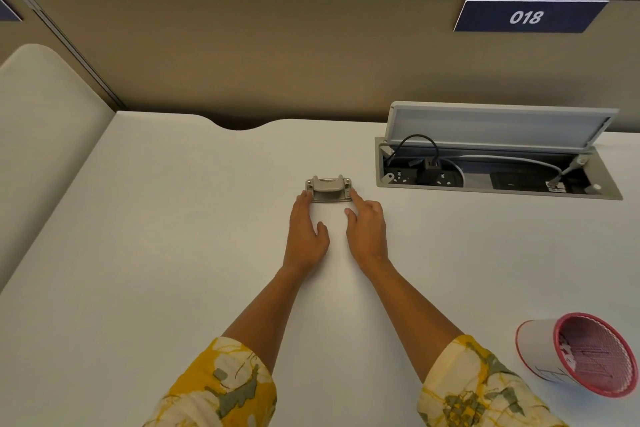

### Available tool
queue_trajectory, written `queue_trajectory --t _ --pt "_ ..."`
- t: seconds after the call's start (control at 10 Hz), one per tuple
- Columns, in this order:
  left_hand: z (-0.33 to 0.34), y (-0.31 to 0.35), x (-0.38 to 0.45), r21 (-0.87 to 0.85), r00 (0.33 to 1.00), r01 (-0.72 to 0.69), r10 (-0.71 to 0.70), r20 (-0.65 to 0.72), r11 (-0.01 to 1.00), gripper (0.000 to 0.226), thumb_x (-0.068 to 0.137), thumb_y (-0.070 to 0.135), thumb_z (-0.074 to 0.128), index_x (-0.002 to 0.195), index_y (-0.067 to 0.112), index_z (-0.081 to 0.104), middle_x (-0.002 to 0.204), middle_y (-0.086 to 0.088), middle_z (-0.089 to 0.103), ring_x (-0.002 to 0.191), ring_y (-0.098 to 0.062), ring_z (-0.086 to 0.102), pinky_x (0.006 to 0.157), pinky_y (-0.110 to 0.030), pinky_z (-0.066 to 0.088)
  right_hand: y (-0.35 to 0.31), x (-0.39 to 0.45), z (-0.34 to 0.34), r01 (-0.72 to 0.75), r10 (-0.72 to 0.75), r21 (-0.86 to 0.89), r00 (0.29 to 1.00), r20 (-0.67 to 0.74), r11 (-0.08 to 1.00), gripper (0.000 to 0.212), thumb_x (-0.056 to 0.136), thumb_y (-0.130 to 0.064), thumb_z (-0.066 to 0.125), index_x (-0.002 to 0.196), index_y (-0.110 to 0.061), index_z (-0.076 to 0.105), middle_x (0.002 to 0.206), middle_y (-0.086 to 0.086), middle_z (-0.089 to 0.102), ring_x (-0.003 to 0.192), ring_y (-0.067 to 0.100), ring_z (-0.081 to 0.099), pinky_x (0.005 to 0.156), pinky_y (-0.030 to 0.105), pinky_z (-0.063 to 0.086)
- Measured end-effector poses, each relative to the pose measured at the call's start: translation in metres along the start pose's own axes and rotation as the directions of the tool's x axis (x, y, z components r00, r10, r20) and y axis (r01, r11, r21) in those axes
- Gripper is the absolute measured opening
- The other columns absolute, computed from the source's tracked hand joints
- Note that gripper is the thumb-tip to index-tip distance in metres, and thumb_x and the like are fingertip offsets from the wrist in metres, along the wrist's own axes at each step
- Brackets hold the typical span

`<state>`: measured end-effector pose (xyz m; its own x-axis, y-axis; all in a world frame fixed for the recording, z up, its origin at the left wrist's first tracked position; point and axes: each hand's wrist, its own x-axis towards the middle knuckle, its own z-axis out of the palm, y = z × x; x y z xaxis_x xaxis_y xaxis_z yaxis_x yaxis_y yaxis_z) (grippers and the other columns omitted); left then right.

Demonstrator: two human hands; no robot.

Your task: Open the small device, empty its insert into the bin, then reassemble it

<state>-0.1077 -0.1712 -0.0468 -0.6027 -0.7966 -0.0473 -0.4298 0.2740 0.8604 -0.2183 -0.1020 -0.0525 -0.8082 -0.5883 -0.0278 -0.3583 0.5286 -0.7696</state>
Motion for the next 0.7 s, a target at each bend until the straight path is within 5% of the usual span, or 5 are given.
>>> queue_trajectory --t 0.2,0.5,0.7 --pt "-0.003 0.0 0.01 0.112 0.995 -0.018 0.006 0.1 0.994 0.066 0.098 0.0 0.04 0.156 0.005 0.011 0.166 -0.012 0.008 0.154 -0.024 0.004 0.121 -0.024 0.002 0.003 -0.002 0.002 0.053 -0.052 -0.032 0.999 0.013 0.998 0.045 0.101 -0.015 0.047 0.145 -0.021 0.043 0.117 0.008 0.048 0.097 0.014 0.052 0.091 0.018 0.04" --pt "-0.008 0.002 0.021 0.2 0.979 -0.028 -0.013 0.201 0.979 0.07 0.097 0.0 0.039 0.155 0.002 0.0 0.165 -0.018 -0.005 0.154 -0.032 -0.007 0.122 -0.034 -0.003 0.0 0.001 -0.001 0.031 -0.029 -0.034 0.997 0.071 0.999 0.049 0.101 -0.016 0.045 0.148 -0.025 0.036 0.123 0.009 0.043 0.096 0.011 0.047 0.1 0.029 0.046" --pt "0.001 -0.005 0.007 0.19 0.983 -0.03 -0.006 0.184 0.981 0.078 0.099 0.015 0.047 0.156 0.007 -0.005 0.166 -0.014 -0.008 0.153 -0.03 -0.01 0.123 -0.037 -0.002 0.008 -0.017 -0.007 0.015 -0.02 0.049 0.995 0.096 0.999 0.061 0.099 -0.019 0.051 0.153 -0.029 0.024 0.144 0.008 0.042 0.129 0.021 0.046 0.107 0.034 0.04"
